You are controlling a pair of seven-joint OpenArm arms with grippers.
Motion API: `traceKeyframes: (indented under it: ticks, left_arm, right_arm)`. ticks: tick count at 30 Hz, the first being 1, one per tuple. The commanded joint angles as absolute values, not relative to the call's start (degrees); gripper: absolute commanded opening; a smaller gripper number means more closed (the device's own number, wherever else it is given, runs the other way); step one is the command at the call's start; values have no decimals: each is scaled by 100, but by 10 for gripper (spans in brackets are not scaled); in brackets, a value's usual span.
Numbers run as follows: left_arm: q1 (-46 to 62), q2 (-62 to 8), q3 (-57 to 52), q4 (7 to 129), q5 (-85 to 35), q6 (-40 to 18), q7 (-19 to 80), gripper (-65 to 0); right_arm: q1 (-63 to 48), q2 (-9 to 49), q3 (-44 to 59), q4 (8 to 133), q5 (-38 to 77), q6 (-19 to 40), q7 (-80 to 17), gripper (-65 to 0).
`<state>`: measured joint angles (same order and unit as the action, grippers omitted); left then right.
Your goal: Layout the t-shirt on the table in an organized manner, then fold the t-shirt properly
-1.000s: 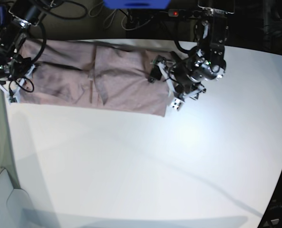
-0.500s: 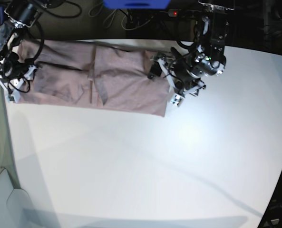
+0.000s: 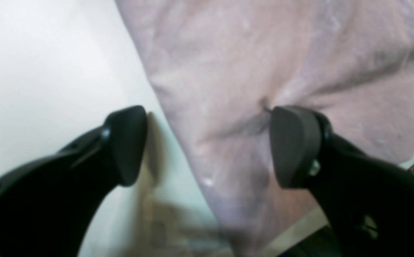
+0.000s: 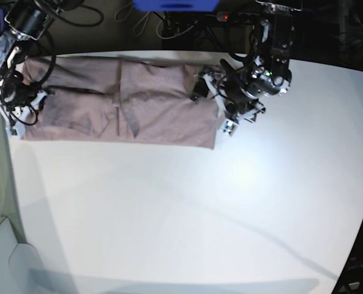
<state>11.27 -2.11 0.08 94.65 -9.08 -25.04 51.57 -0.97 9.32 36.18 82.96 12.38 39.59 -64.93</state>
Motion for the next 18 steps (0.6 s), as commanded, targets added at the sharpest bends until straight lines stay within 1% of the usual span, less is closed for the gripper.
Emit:
traceKeyframes:
  ticks: [1, 2, 3, 11, 18]
  left_arm:
    - [1130, -215, 4, 9543, -927, -2475, 5218, -128]
    - [1130, -215, 4, 9543, -927, -2475, 5218, -128]
    - [1130, -215, 4, 9543, -927, -2475, 5218, -128]
    - [1130, -215, 4, 9666, -936, -2475, 5218, -128]
    - [1121, -215, -4, 10422, -936, -2466, 5279, -128]
  right_arm:
    - [-189, 778, 3433, 8145, 1332, 4000, -6835, -571]
    - [-189, 778, 3363, 8145, 1385, 4000, -6844, -627]
    - [-198, 778, 3292, 8145, 1402, 4000, -6844, -650]
    - [-127, 778, 3196, 8268, 1420, 4000, -6818, -650]
    - [101, 769, 3178, 9358, 1411, 4000, -6826, -650]
